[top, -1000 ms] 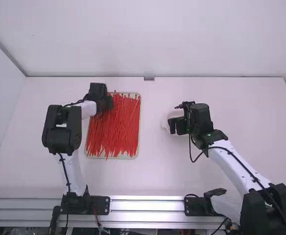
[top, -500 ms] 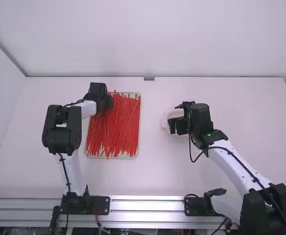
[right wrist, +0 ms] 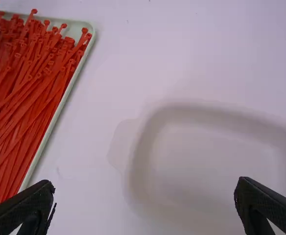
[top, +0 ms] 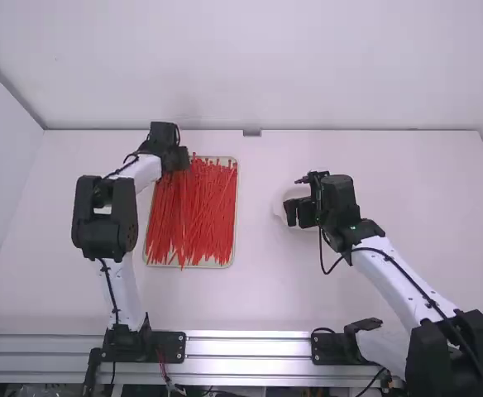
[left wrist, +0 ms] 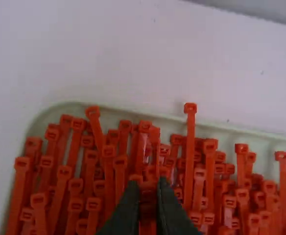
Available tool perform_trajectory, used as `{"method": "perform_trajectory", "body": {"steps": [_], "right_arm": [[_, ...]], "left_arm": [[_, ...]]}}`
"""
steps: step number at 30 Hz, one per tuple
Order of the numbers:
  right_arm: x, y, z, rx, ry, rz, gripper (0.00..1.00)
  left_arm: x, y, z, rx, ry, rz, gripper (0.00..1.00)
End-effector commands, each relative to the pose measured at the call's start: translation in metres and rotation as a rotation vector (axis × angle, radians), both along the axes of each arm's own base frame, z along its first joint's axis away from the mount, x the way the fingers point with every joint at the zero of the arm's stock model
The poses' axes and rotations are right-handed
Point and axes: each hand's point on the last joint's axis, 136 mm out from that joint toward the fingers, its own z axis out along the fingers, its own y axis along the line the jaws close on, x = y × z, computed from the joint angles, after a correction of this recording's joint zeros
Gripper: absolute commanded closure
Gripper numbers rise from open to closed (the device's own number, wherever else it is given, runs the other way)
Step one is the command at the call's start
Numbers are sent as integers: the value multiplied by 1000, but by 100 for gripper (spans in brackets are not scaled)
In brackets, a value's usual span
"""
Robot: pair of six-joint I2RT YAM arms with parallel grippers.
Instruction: Fasten the cable tie
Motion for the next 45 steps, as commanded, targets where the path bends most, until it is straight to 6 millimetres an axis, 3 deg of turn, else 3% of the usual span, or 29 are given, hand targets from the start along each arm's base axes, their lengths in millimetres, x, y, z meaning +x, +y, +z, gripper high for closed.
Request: {"method": "perform_trajectory", "body": {"steps": [1,9,26,45], "right_arm": [[6,3,11,6,-26,1,1],[7,3,12,7,-28,0,1],[7,3,11,7,-26,0,1],[6,4,11,9,-25,4,1]], "left_arm": [[8,0,17,18,-25,-18,98],[3,-1,27,22,19,-23,98],[-16,-9,2,-14,90,-37,98],[-25,-9,-8,-15,117,-38,98]]}}
